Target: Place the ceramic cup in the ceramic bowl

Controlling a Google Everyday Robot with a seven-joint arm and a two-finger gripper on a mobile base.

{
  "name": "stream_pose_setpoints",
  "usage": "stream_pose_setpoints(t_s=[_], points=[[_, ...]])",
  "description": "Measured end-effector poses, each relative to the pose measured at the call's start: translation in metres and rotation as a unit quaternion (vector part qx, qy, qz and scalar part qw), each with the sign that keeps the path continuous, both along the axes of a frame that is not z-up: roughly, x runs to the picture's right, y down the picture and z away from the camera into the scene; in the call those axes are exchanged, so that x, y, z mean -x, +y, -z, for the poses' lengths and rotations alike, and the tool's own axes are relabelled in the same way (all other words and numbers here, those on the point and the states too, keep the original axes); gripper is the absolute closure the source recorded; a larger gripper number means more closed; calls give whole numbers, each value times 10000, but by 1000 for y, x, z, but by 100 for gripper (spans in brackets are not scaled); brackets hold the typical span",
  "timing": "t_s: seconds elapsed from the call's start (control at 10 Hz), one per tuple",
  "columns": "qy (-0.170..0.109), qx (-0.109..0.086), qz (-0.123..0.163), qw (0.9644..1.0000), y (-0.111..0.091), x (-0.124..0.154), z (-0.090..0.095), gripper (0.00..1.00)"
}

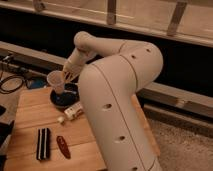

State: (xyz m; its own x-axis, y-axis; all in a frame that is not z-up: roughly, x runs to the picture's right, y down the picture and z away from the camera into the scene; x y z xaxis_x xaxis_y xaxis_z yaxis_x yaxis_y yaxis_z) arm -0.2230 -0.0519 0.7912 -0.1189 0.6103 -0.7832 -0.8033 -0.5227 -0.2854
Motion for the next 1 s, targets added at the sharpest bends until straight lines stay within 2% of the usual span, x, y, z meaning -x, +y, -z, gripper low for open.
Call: stream_pose_setpoints(t_s=[0.2, 0.3, 0.4, 0.9, 1.0], points=[[-68, 34, -149, 9999, 0, -16, -1, 98], [-73, 61, -26, 10000, 11, -6, -2, 98], [-52, 64, -19, 10000, 12, 4, -6, 98], [-71, 87, 33, 9999, 21, 4, -8, 98], [-76, 90, 43, 9999, 22, 5, -8, 95]])
